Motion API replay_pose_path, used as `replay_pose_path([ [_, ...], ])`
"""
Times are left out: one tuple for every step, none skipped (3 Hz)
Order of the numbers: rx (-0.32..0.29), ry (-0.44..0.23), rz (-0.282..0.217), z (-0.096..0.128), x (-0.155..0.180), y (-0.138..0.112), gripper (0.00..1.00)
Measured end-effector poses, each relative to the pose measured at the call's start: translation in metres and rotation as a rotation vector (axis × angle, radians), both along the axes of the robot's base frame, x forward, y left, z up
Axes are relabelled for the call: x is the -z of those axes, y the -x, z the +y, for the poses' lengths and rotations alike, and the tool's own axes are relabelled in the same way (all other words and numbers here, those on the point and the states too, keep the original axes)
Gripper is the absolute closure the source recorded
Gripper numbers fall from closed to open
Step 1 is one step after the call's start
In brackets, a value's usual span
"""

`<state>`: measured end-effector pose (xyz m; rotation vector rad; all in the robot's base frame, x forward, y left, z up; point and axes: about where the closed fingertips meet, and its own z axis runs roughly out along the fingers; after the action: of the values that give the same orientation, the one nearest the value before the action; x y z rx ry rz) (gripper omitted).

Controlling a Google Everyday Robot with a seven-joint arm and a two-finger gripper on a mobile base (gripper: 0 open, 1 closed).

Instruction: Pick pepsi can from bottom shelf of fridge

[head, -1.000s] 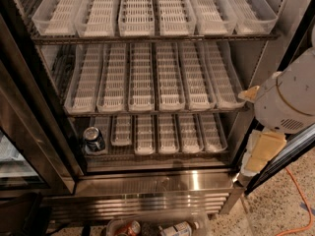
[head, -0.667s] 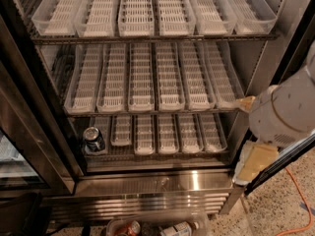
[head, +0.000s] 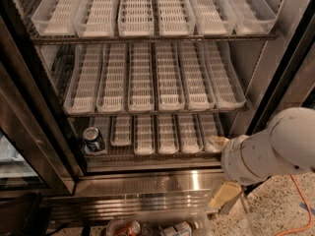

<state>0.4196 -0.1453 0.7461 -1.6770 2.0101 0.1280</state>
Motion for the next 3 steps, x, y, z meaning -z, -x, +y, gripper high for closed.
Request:
replay_pose_path([
  [-0.014, -0.076, 0.014, 0.016, 0.03, -0.008, 0.0],
  [-0.014, -0.076, 0.014, 0.016, 0.03, -0.008, 0.0],
  [0.0, -0.088, -0.007, 0.026, 0.049, -0.009, 0.0],
])
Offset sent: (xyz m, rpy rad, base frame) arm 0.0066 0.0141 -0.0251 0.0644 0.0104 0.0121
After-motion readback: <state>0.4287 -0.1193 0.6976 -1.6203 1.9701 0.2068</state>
